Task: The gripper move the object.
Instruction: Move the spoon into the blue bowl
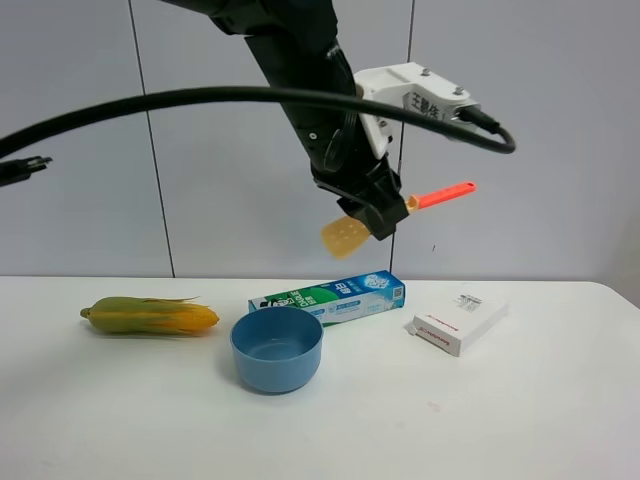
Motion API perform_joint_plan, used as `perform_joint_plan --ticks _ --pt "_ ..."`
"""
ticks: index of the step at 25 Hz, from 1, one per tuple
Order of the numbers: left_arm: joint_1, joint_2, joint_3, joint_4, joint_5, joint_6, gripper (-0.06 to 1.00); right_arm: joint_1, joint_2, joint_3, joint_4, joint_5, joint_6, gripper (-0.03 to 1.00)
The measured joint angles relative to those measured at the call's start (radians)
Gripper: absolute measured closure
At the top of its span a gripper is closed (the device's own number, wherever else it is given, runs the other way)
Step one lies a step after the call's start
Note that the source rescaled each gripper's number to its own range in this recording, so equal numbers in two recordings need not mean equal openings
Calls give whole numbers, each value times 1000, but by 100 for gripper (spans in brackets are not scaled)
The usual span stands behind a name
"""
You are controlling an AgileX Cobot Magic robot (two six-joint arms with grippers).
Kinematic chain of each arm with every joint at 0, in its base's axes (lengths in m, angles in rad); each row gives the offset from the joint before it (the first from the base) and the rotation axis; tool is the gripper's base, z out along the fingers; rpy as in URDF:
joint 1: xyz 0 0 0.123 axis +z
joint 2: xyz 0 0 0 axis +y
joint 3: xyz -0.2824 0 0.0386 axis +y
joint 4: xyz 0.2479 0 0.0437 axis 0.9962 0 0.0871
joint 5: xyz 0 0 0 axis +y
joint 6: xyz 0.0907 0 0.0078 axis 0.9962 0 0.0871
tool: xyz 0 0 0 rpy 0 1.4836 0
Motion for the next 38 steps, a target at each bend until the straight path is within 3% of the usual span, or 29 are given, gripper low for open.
perform_joint_plan --ticks 8,14,17,28,38 --pt "101 0 122 1 -54 0 94 0 0 0 0 0 0 -3" --pt "105 0 284 -36 -322 0 94 0 0 0 0 0 1 -3" --pt "105 -4 363 -36 -409 0 94 0 0 0 0 0 10 -3" --pt "149 -32 542 -37 -590 -4 94 0 0 0 0 0 10 -3" --pt "173 -34 656 -34 -769 -121 94 0 0 0 0 0 10 -3"
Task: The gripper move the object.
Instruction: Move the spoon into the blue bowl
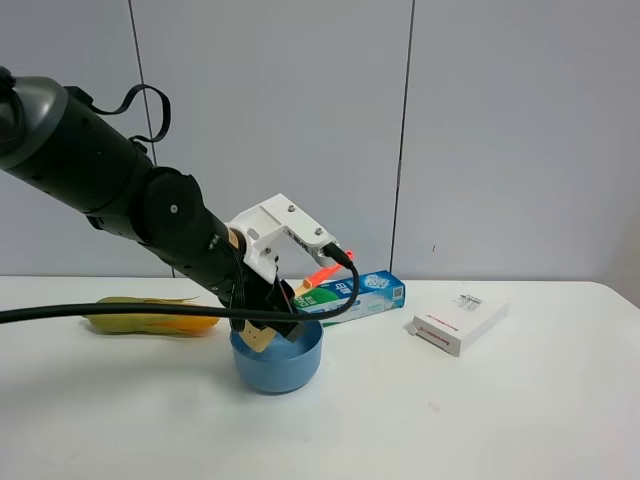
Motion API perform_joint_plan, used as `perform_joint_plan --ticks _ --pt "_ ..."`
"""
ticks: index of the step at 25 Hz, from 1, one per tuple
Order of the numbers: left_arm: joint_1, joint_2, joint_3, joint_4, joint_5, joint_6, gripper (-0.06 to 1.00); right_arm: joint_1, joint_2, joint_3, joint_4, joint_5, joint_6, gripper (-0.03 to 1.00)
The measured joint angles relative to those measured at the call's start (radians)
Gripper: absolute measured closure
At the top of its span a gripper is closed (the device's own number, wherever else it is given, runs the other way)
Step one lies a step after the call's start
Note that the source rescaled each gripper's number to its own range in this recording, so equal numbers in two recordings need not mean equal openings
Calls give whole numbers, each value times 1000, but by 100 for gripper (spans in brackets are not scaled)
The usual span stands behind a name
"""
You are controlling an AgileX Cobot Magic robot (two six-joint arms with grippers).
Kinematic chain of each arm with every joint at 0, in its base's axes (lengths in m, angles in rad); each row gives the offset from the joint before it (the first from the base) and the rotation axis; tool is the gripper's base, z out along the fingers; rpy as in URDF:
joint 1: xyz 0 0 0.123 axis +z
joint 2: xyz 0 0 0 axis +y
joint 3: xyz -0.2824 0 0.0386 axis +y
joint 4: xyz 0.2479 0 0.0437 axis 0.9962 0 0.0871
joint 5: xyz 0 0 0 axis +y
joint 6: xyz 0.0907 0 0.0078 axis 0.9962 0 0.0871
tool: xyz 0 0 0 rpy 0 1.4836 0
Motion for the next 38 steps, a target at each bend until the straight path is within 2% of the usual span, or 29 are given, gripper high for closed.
perform_joint_plan --ticks 6,14,18,22,26,31,38 --pt "0 0 1 8 -46 -101 94 0 0 0 0 0 0 -3" --pt "0 0 3 88 -74 -289 94 0 0 0 0 0 0 -3" --pt "0 0 48 98 -143 -367 94 0 0 0 0 0 0 -3" --pt "0 0 122 143 -215 -433 94 0 0 0 0 0 0 -3" --pt "0 0 151 175 -236 -468 94 0 0 0 0 0 0 -3" --pt "0 0 151 179 -281 -475 94 0 0 0 0 0 0 -3" --pt "0 0 172 182 -280 -478 94 0 0 0 0 0 0 -3"
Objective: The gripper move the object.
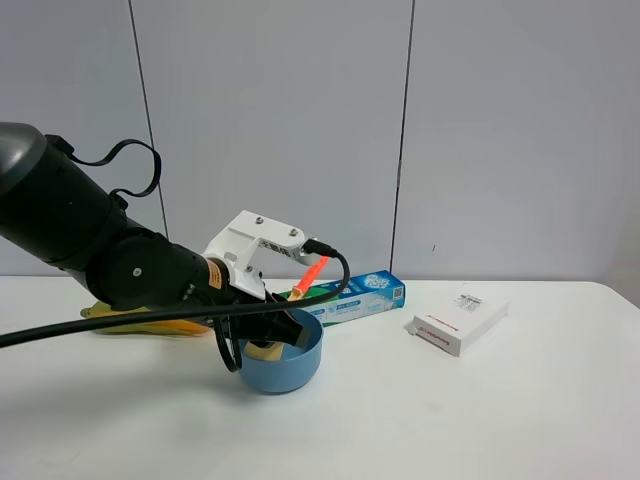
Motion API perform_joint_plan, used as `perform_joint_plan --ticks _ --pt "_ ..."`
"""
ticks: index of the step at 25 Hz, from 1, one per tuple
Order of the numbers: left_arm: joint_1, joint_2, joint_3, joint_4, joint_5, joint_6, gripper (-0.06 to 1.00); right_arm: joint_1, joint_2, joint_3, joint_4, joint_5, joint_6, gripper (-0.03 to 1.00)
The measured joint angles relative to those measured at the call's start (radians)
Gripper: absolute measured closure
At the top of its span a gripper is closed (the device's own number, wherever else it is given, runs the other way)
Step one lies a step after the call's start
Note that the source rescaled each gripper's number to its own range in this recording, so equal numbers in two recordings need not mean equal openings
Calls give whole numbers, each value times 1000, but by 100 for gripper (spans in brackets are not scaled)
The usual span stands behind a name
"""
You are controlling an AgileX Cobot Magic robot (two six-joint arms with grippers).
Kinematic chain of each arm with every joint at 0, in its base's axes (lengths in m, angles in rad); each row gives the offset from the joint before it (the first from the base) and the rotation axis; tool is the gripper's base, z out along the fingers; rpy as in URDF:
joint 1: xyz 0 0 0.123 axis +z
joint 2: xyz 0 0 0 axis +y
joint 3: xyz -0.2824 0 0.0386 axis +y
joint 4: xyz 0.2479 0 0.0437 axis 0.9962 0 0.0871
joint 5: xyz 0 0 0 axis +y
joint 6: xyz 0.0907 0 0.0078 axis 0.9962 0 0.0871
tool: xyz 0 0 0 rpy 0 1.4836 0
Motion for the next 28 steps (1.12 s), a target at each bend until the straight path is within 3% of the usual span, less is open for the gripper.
perform_joint_plan --ticks 10,12,14,17,23,28 --pt "0 0 0 62 22 0 91 0 0 0 0 0 0 -3" --pt "0 0 0 68 27 0 73 0 0 0 0 0 0 -3" --pt "0 0 0 68 27 0 47 0 0 0 0 0 0 -3" --pt "0 0 0 69 28 0 32 0 0 0 0 0 0 -3" --pt "-1 -18 1 73 32 -8 28 0 0 0 0 0 0 -3" --pt "-18 -150 1 74 42 -33 28 0 0 0 0 0 0 -3"
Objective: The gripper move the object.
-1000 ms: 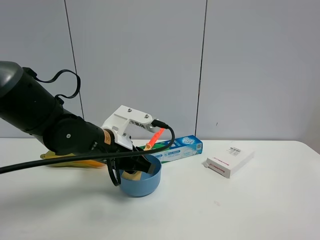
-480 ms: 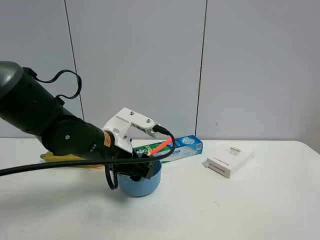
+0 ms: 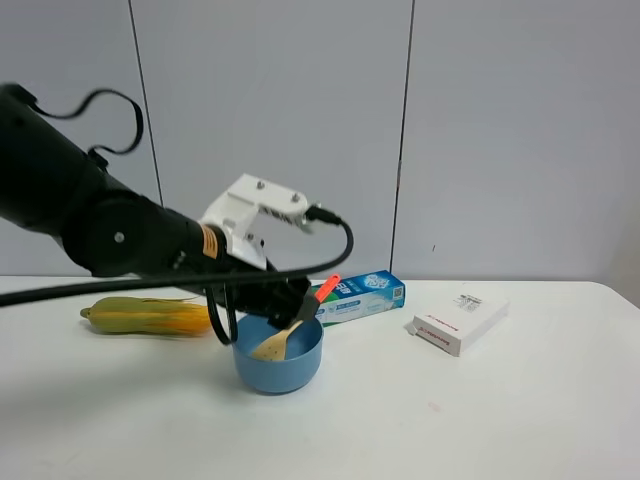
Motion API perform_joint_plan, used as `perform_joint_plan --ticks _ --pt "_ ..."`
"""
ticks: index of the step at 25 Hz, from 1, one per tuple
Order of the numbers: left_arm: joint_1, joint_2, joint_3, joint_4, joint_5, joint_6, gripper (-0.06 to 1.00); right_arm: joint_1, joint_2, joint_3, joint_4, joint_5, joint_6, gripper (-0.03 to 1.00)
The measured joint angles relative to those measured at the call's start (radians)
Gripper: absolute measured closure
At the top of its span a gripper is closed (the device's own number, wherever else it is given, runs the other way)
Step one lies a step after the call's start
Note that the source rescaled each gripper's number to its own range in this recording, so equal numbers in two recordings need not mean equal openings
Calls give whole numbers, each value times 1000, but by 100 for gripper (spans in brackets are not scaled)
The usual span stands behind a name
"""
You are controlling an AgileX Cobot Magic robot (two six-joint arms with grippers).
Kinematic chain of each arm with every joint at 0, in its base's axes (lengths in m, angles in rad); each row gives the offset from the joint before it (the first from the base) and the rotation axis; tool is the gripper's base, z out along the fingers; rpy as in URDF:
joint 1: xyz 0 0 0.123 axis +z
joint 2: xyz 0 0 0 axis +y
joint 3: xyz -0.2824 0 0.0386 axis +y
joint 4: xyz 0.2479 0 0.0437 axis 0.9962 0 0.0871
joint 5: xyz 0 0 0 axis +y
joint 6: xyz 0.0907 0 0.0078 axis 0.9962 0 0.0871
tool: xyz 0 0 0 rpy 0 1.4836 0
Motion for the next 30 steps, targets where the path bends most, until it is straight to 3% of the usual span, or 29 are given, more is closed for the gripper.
perform_joint_plan --ticks 4,9,14,17,25,30 --pt "-10 -173 -22 0 150 -10 31 0 0 0 0 0 0 -3" --pt "-10 -355 -80 11 510 1 31 0 0 0 0 0 0 -3" --pt "-10 -457 -146 116 910 30 31 0 0 0 0 0 0 -3" --pt "15 -510 -152 194 1056 49 31 0 0 0 0 0 0 -3" --pt "287 -627 -153 215 1099 52 31 0 0 0 0 0 0 -3" --pt "471 -715 -153 112 1155 90 31 0 0 0 0 0 0 -3"
